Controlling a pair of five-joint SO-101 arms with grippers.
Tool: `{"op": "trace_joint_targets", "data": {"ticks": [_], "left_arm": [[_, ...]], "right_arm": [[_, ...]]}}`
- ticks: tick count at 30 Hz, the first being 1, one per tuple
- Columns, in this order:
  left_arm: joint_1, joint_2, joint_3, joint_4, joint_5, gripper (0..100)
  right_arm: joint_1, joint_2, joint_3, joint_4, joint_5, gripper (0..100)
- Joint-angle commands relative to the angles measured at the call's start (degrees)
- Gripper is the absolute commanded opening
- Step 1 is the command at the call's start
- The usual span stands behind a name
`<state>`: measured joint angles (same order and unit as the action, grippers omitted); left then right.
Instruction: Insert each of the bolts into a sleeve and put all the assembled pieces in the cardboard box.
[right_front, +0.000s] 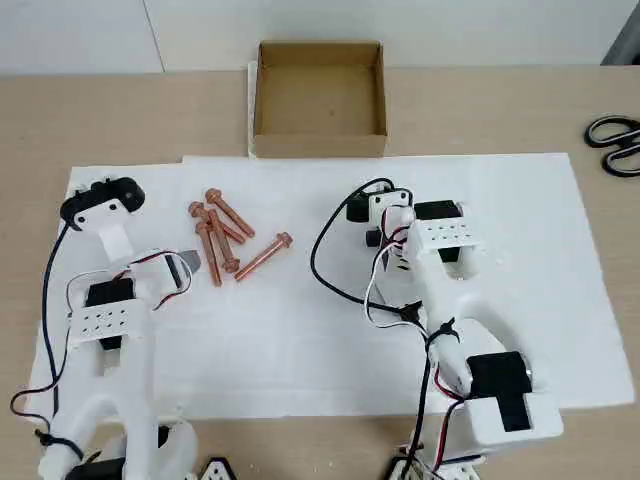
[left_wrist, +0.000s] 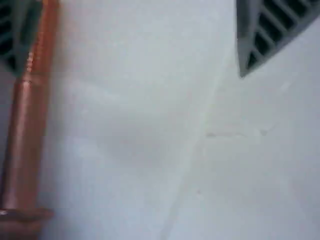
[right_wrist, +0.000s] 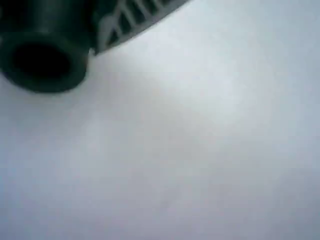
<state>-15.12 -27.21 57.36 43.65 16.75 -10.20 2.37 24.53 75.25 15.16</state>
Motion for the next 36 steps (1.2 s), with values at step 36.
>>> {"op": "trace_joint_targets", "data": {"ticks": [36], "left_arm": [[12.3, 55.0, -89.1, 48.6, 18.2, 26]], "right_arm": [[8.7, -9.8, -25.5, 19.9, 1.1, 0.5]]}}
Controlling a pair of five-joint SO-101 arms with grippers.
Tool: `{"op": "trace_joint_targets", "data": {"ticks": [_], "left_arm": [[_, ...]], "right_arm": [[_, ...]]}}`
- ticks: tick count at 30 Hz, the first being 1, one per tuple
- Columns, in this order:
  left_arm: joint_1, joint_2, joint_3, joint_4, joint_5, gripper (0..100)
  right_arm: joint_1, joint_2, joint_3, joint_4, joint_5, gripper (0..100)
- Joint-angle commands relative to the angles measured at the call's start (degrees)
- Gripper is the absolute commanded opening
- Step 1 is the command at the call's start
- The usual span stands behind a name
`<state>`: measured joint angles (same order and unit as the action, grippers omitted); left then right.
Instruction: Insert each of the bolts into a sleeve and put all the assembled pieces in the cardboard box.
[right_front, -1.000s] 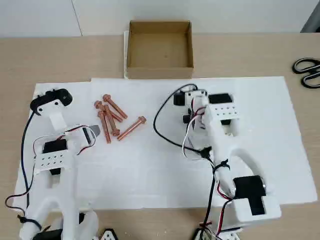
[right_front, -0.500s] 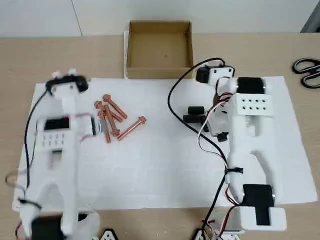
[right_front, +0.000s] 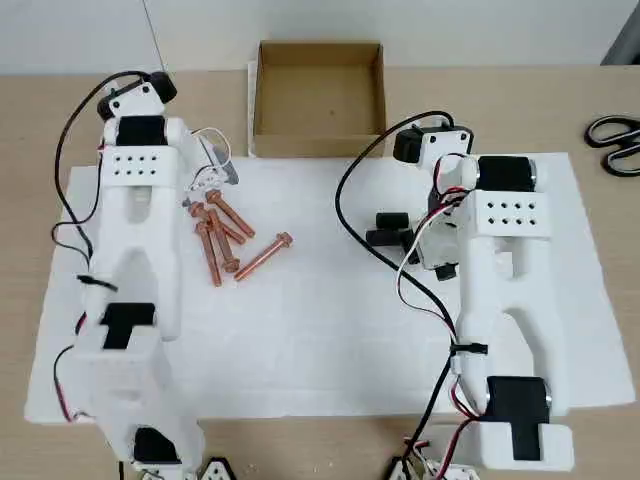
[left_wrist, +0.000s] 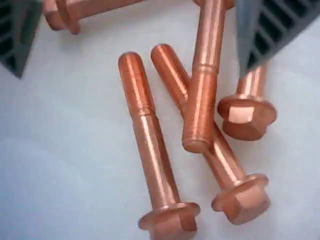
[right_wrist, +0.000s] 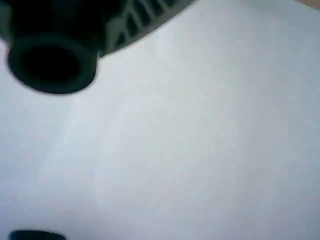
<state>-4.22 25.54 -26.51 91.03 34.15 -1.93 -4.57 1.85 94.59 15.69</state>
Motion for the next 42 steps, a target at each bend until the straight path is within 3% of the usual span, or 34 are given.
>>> {"op": "trace_joint_targets", "data": {"ticks": [1, 10, 17, 25, 42], "left_arm": [[1.9, 3.9, -6.4, 1.5, 0.9, 26], [7.9, 13.8, -15.3, 0.4, 8.8, 26], [6.6, 21.3, -20.5, 0.7, 11.1, 26], [5.5, 22.3, -27.6, 6.5, 12.1, 26], [4.9, 22.5, -19.8, 0.8, 12.1, 26]], "right_arm": [[0.4, -2.8, -2.8, 0.6, 0.5, 0.5], [0.4, -2.5, -2.8, 0.6, 0.5, 0.5], [0.4, -2.5, -2.8, 0.6, 0.5, 0.5], [0.3, -2.5, -2.8, 0.6, 0.5, 0.5], [0.4, -2.5, -2.7, 0.6, 0.4, 0.5]]}}
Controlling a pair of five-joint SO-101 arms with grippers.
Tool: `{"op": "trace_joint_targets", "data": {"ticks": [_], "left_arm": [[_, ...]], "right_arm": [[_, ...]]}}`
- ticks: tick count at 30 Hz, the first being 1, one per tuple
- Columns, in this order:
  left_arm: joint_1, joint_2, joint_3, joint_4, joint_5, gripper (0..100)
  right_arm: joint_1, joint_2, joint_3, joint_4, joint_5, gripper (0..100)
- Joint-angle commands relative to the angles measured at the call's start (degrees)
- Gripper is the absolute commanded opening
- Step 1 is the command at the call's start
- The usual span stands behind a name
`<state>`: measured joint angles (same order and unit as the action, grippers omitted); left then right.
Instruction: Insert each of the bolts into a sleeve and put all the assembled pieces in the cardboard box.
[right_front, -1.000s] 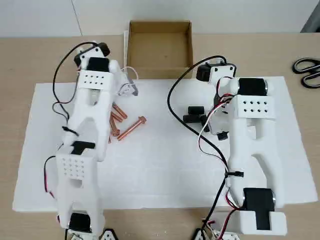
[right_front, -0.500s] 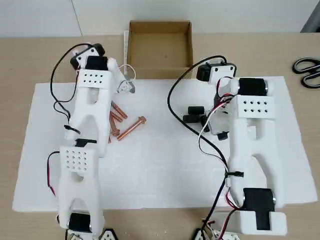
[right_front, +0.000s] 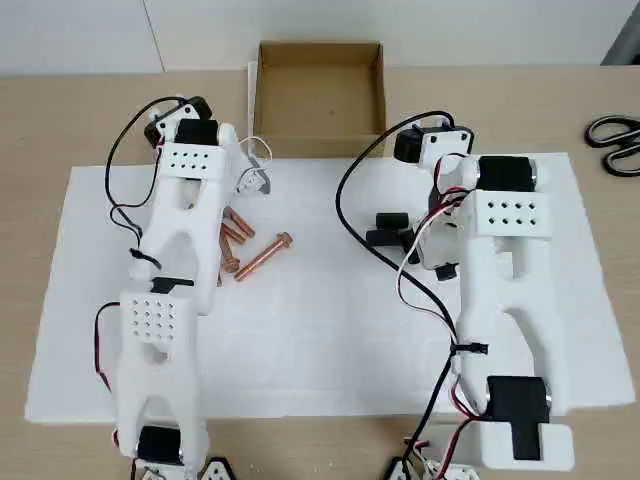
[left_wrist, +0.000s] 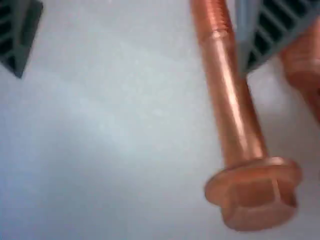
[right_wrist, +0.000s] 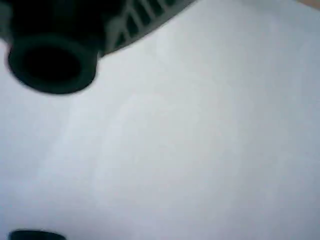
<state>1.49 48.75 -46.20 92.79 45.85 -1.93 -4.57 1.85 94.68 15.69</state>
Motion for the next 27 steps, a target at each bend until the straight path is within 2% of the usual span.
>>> {"op": "trace_joint_targets", "data": {"ticks": [1, 8, 17, 19, 25, 27], "left_arm": [[-1.0, -0.7, -0.1, -1.1, 0.4, 26], [-3.8, 4.6, 0.0, -5.0, 0.5, 26], [-3.3, 5.5, -3.3, -3.9, 0.5, 26], [-2.8, 5.5, -3.0, -3.9, 0.5, 22], [-2.1, 5.5, -3.0, -4.1, 0.4, 3], [-1.8, 5.5, -3.0, -4.1, 0.3, 0]], "right_arm": [[0.4, -2.5, -2.7, 0.5, 0.4, 0.5], [0.4, -2.5, -2.7, 0.5, 0.4, 0.5], [0.3, -2.5, -2.7, 0.5, 0.4, 0.5], [0.3, -2.5, -2.7, 0.5, 0.4, 0.5], [0.4, -2.5, -2.7, 0.5, 0.4, 0.5], [0.4, -2.5, -2.7, 0.5, 0.4, 0.5]]}}
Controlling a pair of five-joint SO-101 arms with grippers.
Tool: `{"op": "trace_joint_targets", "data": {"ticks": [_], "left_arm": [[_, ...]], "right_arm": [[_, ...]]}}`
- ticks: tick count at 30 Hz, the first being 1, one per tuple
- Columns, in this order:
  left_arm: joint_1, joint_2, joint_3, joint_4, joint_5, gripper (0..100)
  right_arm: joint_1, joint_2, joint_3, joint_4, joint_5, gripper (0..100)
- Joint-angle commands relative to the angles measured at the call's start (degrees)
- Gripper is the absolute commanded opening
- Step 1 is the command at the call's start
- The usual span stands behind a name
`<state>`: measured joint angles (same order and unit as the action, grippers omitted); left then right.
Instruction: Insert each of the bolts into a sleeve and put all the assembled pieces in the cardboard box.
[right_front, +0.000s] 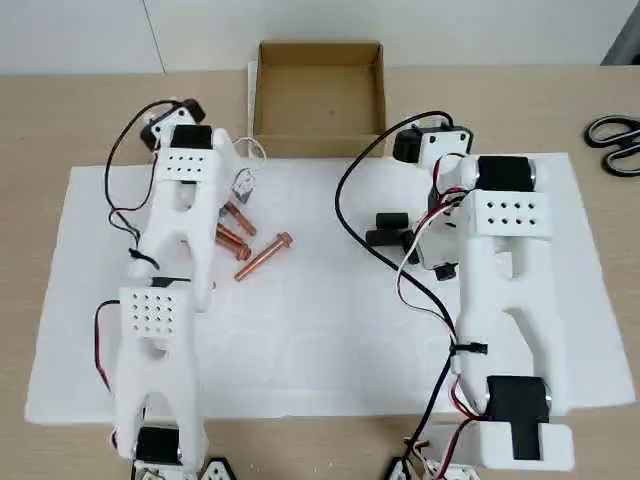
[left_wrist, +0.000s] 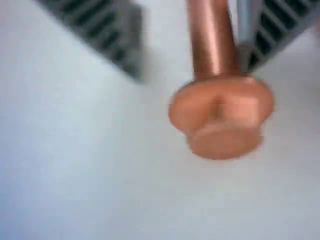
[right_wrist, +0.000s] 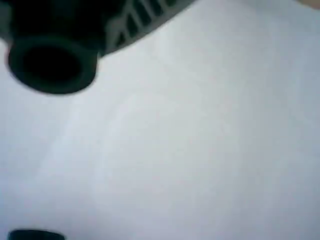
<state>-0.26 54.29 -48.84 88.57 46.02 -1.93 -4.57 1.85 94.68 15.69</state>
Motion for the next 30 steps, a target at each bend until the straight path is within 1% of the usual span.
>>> {"op": "trace_joint_targets", "data": {"ticks": [1, 9, 12, 16, 18, 20, 22, 24, 30], "left_arm": [[0.2, 0.0, -0.4, 0.1, 0.1, 1], [3.6, -0.6, -0.9, 0.4, -0.4, 1], [4.6, -0.6, -4.8, 3.1, -4.3, 1], [5.0, -0.6, -16.8, 11.6, -9.5, 1], [4.5, -0.6, -20.2, 12.0, -12.1, 1], [4.0, -1.9, -20.1, 12.1, -15.6, 1], [4.0, -5.7, -17.6, 12.1, -19.2, 1], [4.3, -10.8, -11.9, 12.1, -21.0, 1], [5.4, -35.0, 14.3, 12.0, -22.9, 1]], "right_arm": [[0.4, -2.5, -2.7, 0.5, 0.4, 0.5], [0.4, -2.5, -2.7, 0.5, 0.4, 0.5], [0.4, -2.5, -2.7, 0.5, 0.4, 0.5], [0.4, -2.5, -2.7, 0.5, 0.4, 0.5], [0.4, -2.5, -2.7, 0.5, 0.4, 0.5], [0.4, -2.5, -2.7, 0.5, 0.4, 0.5], [0.5, -2.5, -2.7, 0.5, 0.5, 0.5], [0.5, -2.5, -2.7, 0.5, 0.5, 0.5], [0.5, -2.5, -2.7, 0.5, 0.5, 0.5]]}}
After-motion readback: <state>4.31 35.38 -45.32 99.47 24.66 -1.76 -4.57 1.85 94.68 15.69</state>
